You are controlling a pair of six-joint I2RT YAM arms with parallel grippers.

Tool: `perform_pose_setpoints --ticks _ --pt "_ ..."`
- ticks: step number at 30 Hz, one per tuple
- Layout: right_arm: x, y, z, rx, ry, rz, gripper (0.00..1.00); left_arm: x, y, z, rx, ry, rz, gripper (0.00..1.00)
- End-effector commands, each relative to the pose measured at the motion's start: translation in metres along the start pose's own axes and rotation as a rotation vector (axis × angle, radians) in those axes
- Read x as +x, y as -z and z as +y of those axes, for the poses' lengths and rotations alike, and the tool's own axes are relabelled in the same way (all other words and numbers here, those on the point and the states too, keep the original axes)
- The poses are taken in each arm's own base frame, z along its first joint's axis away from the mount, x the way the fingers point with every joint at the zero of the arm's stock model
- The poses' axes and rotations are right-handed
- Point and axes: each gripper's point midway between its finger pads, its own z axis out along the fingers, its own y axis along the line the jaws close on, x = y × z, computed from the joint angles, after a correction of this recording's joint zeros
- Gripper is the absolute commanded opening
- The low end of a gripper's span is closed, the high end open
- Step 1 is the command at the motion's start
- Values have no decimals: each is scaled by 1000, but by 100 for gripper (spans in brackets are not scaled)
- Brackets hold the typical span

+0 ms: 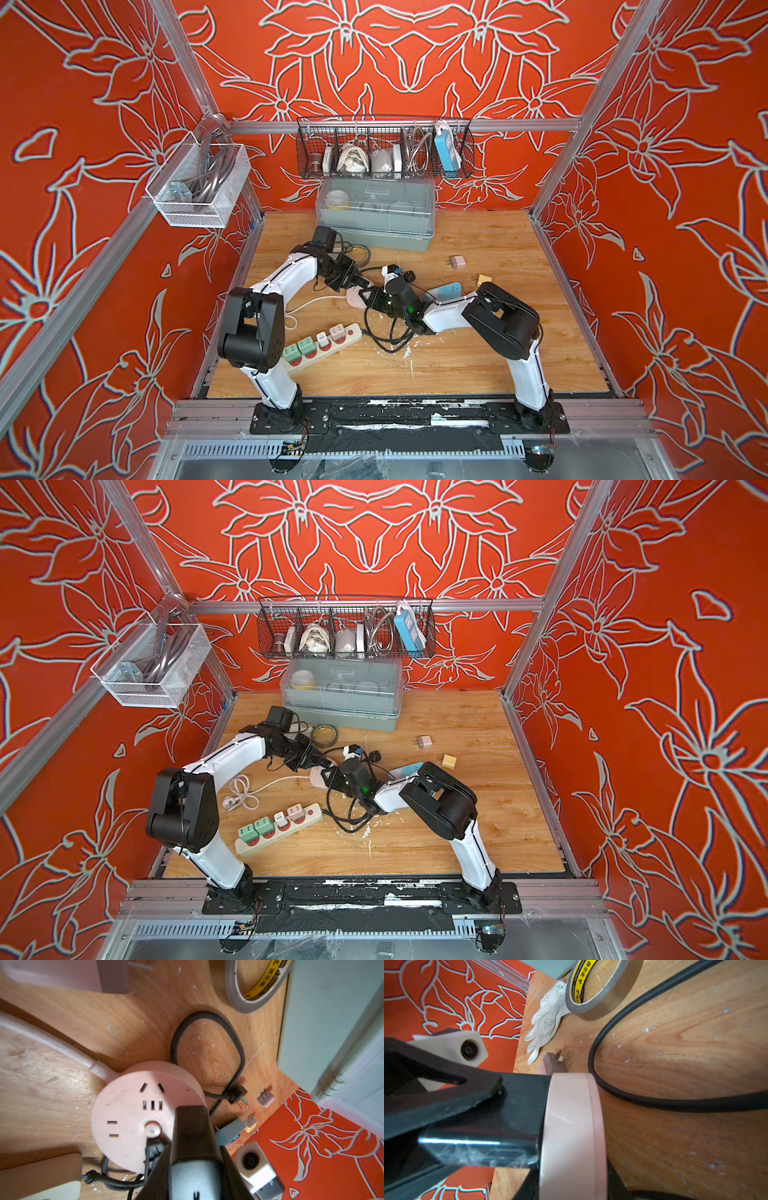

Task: Pull the plug off the socket
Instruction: Remove the plug from the socket.

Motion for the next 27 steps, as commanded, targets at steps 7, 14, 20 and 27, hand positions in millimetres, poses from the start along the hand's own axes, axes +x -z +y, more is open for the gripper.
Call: perform_pose_setpoints --ticks 7,14,20,27 --pt "78 13 -136 381 -41 191 0 -23 28 -20 -41 -138 -130 0" --pt "75 14 -137 399 -34 183 0 -17 20 17 22 -112 -180 0" --pt "76 18 -142 419 -37 184 0 -34 42 -9 -164 -156 -193 0" --pt "77 22 -145 441 -40 188 0 -36 40 -16 -176 -160 -181 0"
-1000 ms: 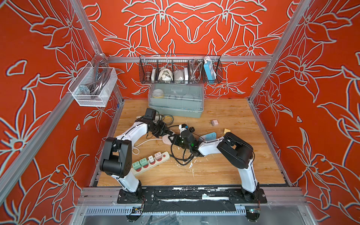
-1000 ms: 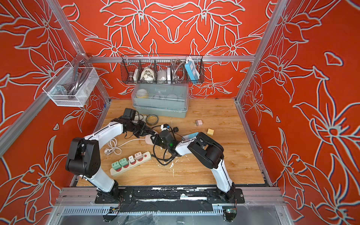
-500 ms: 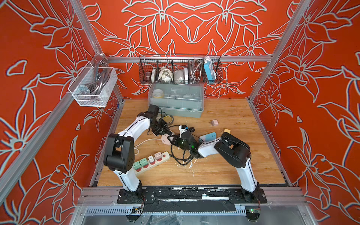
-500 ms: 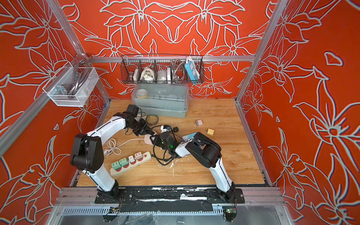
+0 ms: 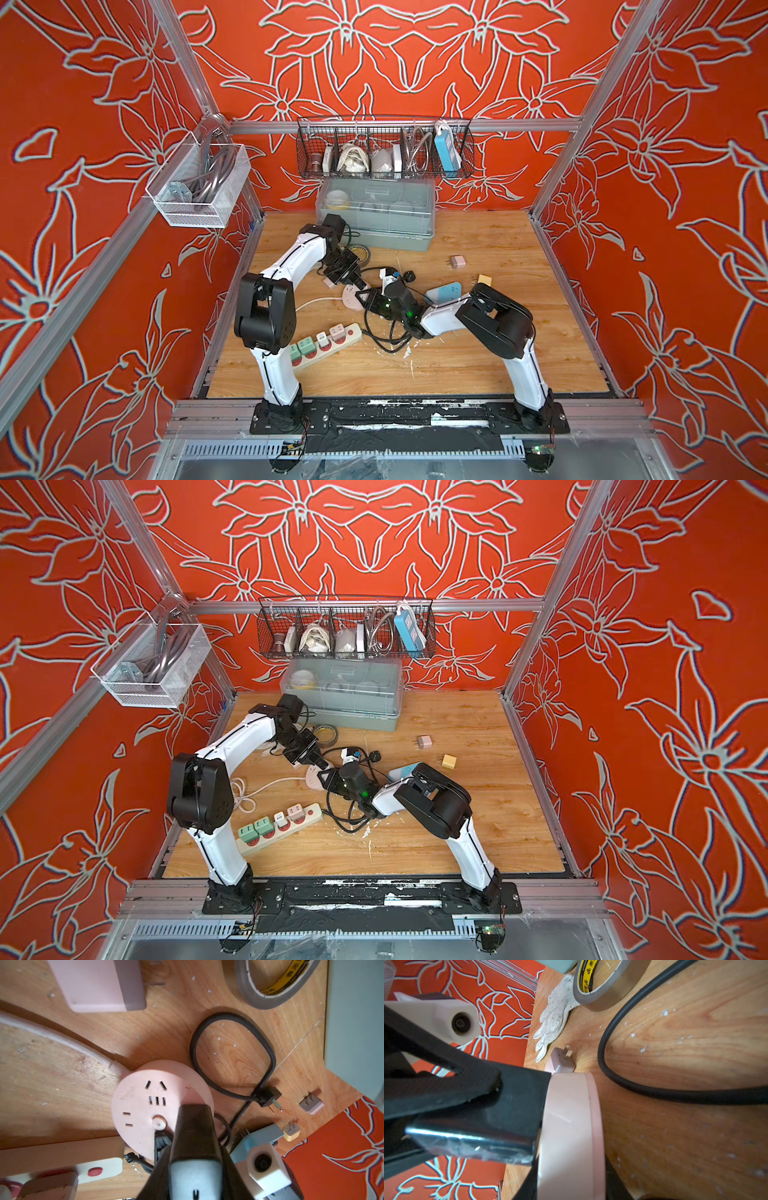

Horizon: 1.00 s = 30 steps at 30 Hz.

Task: Pull the plug off the socket
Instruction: Remove the plug from the socket.

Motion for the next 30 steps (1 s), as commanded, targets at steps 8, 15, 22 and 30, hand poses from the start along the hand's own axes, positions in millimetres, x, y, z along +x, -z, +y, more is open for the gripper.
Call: perform_pose_setpoints --ticks 8,15,22,30 --pt "62 33 -145 490 8 191 0 -27 32 11 154 -2 -233 0" --pt "61 38 -143 503 18 188 0 -40 55 3 61 -7 -262 0" --pt "63 39 -148 518 10 186 0 -34 35 -3 96 -20 -200 0" --pt "65 42 -156 545 -4 182 0 -35 37 41 121 12 -296 0"
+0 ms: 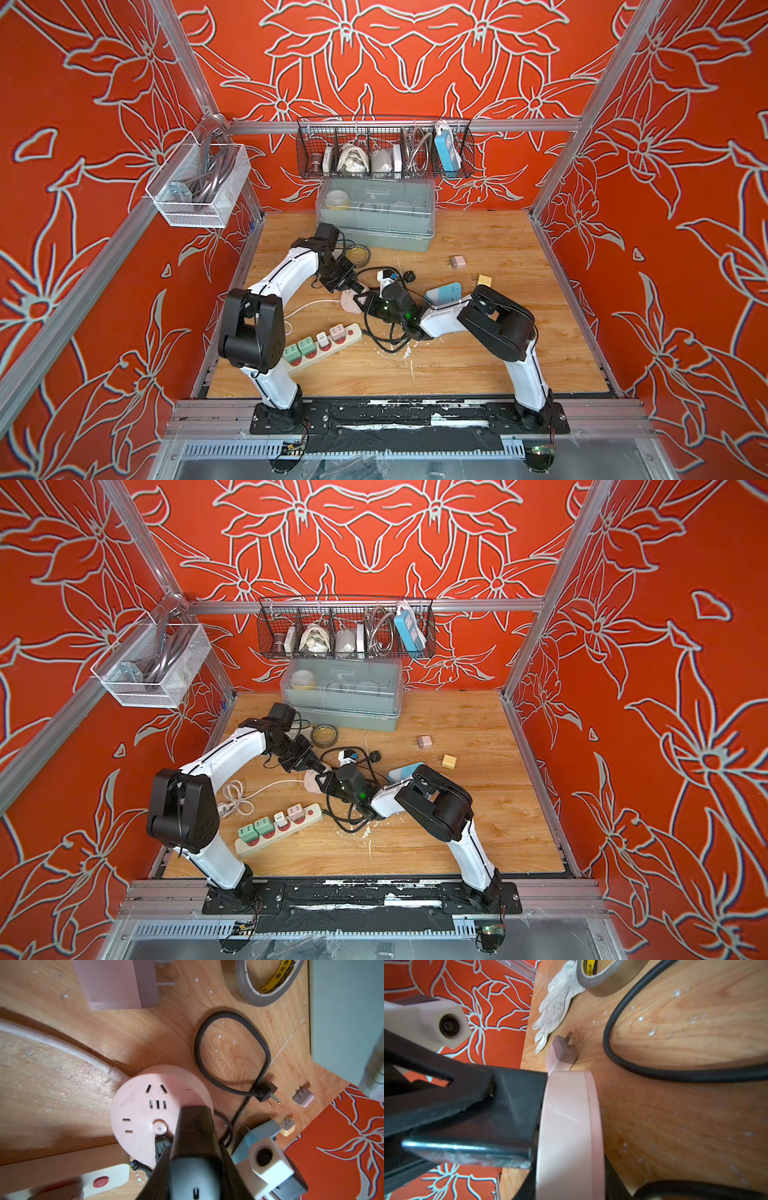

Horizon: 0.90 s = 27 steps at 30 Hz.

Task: Pull the plug off the socket
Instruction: Remove the plug from the socket, then place the socket at the center of the board.

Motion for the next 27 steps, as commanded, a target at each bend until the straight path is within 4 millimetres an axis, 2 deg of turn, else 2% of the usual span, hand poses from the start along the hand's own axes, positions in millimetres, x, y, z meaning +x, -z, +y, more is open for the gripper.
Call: perform_pose_setpoints --ticks 1,4,8,11,13,16,23,27 --pt "57 35 -161 534 -31 157 0 -43 29 17 52 37 -226 0" --pt "58 37 -163 547 -31 160 0 -48 32 7 143 70 -221 0" --pt "60 40 -167 560 -28 156 0 -62 61 -11 39 35 -213 0" --pt "62 41 -169 568 -25 161 0 -62 70 -22 29 31 -182 0" --pt "62 40 -170 571 -26 159 0 -60 71 -20 26 24 -181 0" --pt "62 39 -167 558 -20 162 0 -62 70 -7 1 15 -219 0" --pt "59 23 -136 437 13 188 0 -57 58 1 70 -16 -216 0" --pt "51 17 -108 373 17 194 24 -59 63 7 80 -59 -274 0"
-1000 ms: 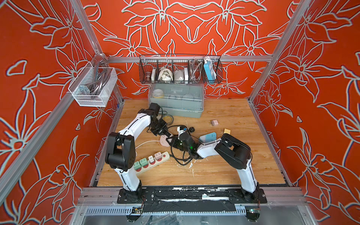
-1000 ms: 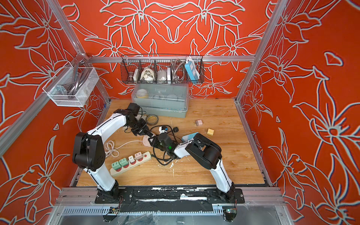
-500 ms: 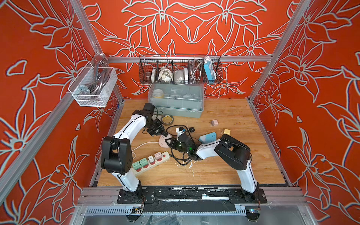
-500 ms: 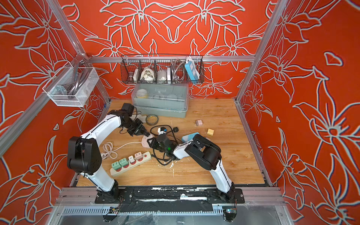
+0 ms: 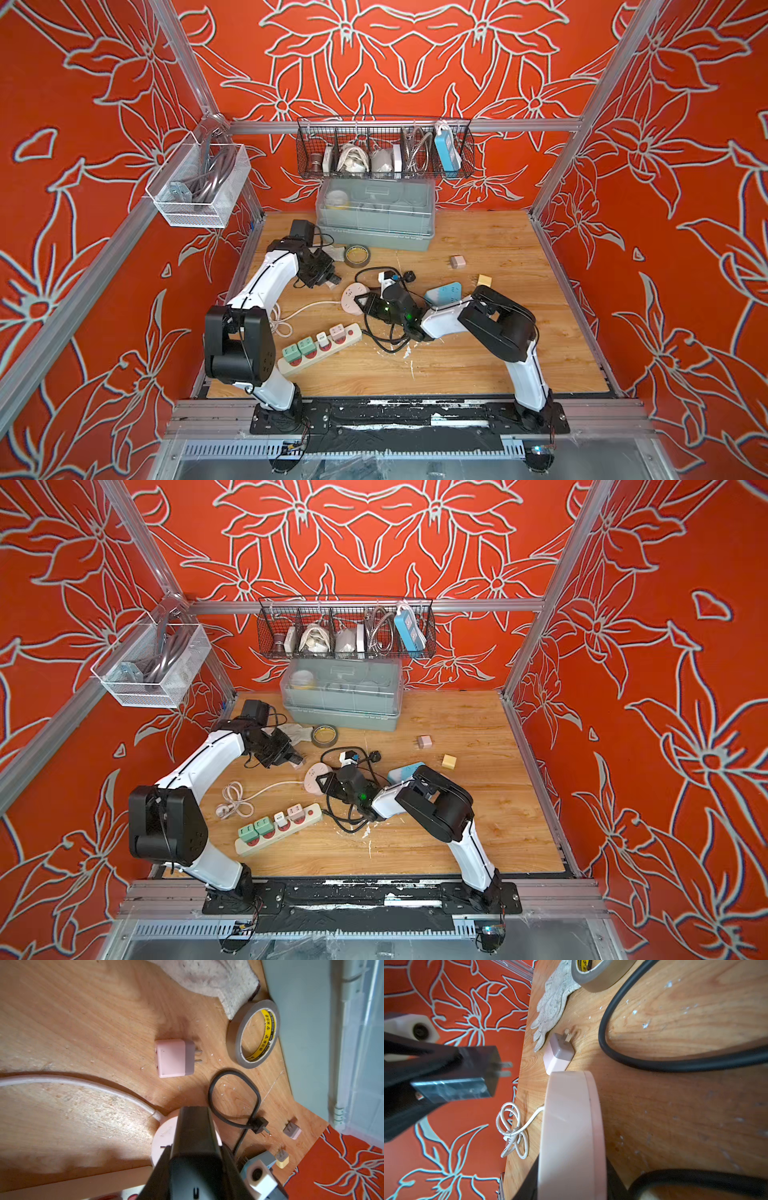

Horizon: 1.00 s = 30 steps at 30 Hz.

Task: Pull the plug off the socket
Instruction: Place the socket at the center of the board, then place the plug at the center of the board.

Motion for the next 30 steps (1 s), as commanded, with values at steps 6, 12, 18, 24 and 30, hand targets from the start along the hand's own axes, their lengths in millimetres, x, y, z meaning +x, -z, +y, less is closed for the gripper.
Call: perform_pose_setpoints --ticks 6,12,18,24,30 --pt "22 16 -58 324 78 160 55 -16 38 0 65 -85 -188 0" --pt "-5 22 -18 308 145 131 68 -22 51 19 47 -74 -263 0" --pt "-30 51 3 359 254 107 73 -30 56 41 63 -16 -332 0" --pt "-41 89 34 315 397 128 76 -42 53 58 109 71 -409 0" --pt "-47 135 54 256 534 106 78 -66 54 68 170 171 -488 0"
